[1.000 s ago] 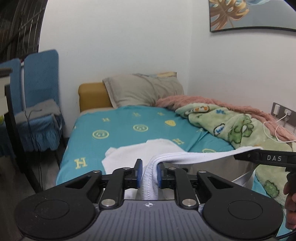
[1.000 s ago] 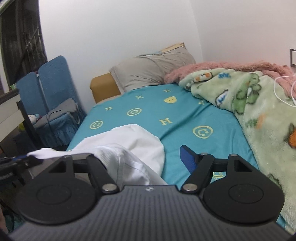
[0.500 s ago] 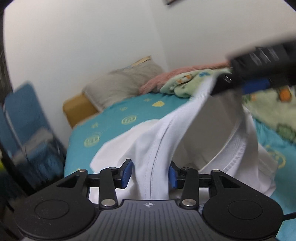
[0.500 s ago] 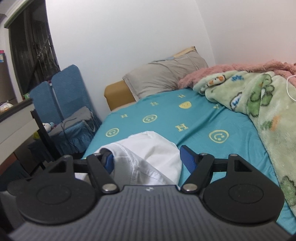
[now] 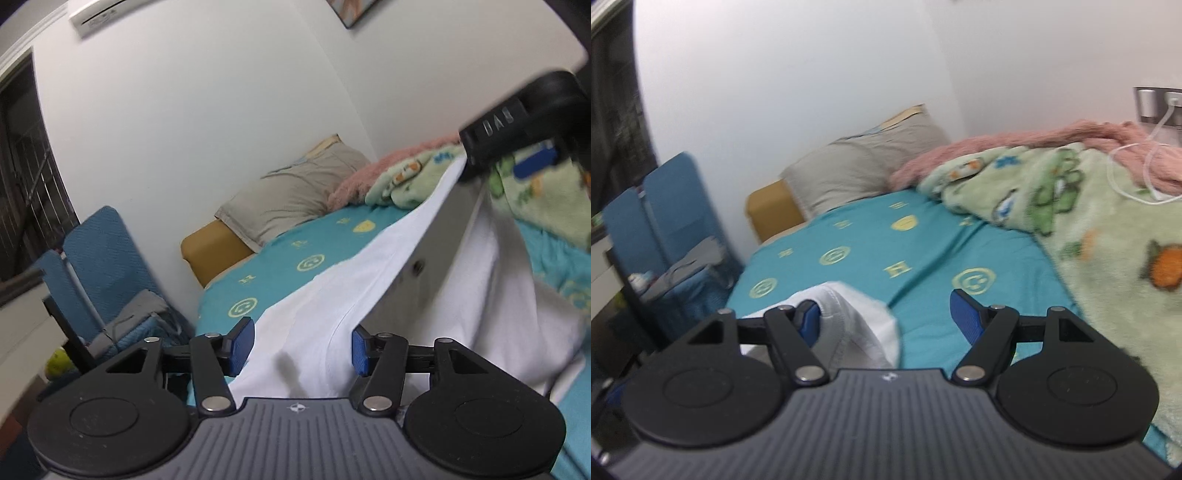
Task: Fold clothes
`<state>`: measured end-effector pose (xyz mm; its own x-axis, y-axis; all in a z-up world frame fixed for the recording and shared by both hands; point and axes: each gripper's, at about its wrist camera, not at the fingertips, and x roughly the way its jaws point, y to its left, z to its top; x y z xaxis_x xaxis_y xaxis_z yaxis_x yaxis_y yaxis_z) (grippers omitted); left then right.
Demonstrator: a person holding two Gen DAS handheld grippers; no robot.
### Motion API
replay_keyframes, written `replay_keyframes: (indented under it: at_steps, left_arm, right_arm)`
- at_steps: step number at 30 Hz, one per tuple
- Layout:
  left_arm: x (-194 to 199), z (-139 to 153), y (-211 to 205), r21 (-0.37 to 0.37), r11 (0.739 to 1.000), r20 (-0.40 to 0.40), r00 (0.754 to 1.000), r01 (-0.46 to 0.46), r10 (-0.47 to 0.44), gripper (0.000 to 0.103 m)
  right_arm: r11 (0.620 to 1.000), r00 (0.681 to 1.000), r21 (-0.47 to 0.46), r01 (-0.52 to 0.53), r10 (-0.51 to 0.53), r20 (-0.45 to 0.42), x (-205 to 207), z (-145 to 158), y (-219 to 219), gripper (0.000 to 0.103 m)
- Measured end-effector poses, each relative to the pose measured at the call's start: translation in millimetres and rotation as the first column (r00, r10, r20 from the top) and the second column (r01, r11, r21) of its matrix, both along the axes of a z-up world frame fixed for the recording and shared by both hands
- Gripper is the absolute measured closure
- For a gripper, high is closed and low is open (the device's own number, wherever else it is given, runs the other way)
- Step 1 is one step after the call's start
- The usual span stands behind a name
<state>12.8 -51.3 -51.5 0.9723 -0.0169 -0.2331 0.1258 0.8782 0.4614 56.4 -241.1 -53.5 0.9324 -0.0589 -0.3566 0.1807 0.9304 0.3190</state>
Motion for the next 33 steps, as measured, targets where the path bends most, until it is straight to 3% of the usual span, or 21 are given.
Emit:
replay_keyframes:
  at_steps: [7,11,14,18,22,28,31,33]
  left_arm:
    - [-25.3,19.2,7.1,-0.011,0.999,0.082,0.995,-0.050,0.051,0.032]
    - [-9.1,31.5,22.6,-0.141,0.981,0.050,0.988,-0.136,0.145,0.028]
    - [7.9,28.7,36.1,-0.190,0.956,-0.037,0.974,-0.225,0.222,0.027]
    - [32.7,25.5,67.7,-0.306,0.884,-0.183,0.933,-0.354,0.310,0.025]
    - [44.8,16.9,75.8,-0.259,0.889,-0.217,0.920,-0.377,0.327,0.024]
    - [69.0,-18.8,50.6,-0.068,0.964,-0.297,0.928,-0.255,0.225,0.021]
    - [79.8,-35.2,45.2,-0.019,0.968,-0.312,0.921,-0.251,0.233,0.021]
    - [86.4,-36.3,52.2,-0.044,0.958,-0.311,0.915,-0.283,0.256,0.021]
  right_arm:
    - [0.999,0.999,-0.010,0.046,-0.046,-0.006,-2.3,-1.6,-8.1,0.030]
    - [0.999,1.000,-0.036,0.016,-0.015,0.020,-5.9,2.8,-0.9,0.030]
    - [0.998,0.998,-0.057,-0.002,0.005,0.061,-13.8,9.1,5.7,0.030]
    - [0.994,0.991,-0.109,-0.032,0.045,0.123,-25.1,18.0,16.5,0.029]
    - [0.984,0.989,-0.170,-0.052,0.075,0.129,-26.6,18.7,28.1,0.030]
    - [0.981,0.993,-0.188,-0.042,0.062,0.103,-24.2,15.4,27.4,0.030]
    - [0.979,0.995,-0.193,-0.062,0.076,0.068,-22.1,11.8,27.4,0.030]
    - [0.975,0.996,-0.207,-0.080,0.087,0.027,-20.4,7.5,30.1,0.030]
